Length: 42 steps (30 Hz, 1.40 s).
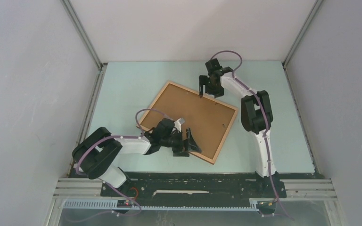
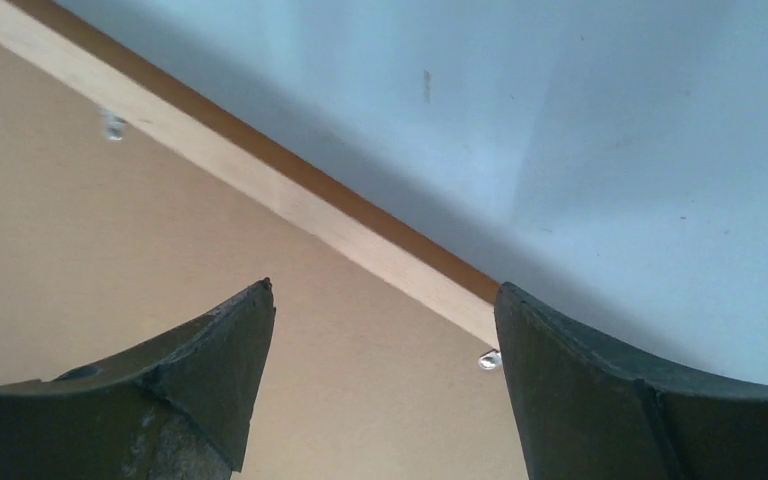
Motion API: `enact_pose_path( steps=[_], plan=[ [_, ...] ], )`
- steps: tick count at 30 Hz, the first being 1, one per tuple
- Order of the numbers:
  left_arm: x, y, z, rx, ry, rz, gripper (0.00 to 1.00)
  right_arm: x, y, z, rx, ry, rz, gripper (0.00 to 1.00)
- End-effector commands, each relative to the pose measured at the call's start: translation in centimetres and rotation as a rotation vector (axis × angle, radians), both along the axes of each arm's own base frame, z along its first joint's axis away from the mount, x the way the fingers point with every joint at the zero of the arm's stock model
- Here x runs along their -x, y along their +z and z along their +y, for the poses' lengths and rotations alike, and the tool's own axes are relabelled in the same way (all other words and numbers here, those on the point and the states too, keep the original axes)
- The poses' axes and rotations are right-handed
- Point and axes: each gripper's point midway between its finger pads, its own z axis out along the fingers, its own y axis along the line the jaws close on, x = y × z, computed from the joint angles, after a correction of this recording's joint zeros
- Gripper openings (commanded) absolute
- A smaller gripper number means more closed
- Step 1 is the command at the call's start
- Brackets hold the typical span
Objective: Put the photo into the frame
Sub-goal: Adjust the photo frame at the center of the board, then install the photo frame at the center of the board.
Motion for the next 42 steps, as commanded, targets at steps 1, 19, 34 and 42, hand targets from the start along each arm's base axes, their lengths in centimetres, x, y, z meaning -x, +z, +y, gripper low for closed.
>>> enact_pose_path(
  steps=[1,19,34,42],
  plan=[
    [-1.0,3.7,-1.4,0.089,-0.068,-0.129,0.99,0.1,5.5,-0.7,0.081,-0.041,-0.023,0.88],
    [-2.4,10.4,6.4,-0.096,-0.094,-0.429,1.0,18.4,3.3,-5.8,0.053,-0.229,0.067,0.88],
    [-22.4,9.4,23.4,-0.298,0.721,-0.247,1.0,16.6,0.7,-4.2,-0.048,-0.22,0.099,0.89],
    [-26.5,3.3,27.3,-0.361,0.681,-0.101,0.97,16.3,0.1,-5.1,-0.034,-0.202,0.106,0.89]
  ],
)
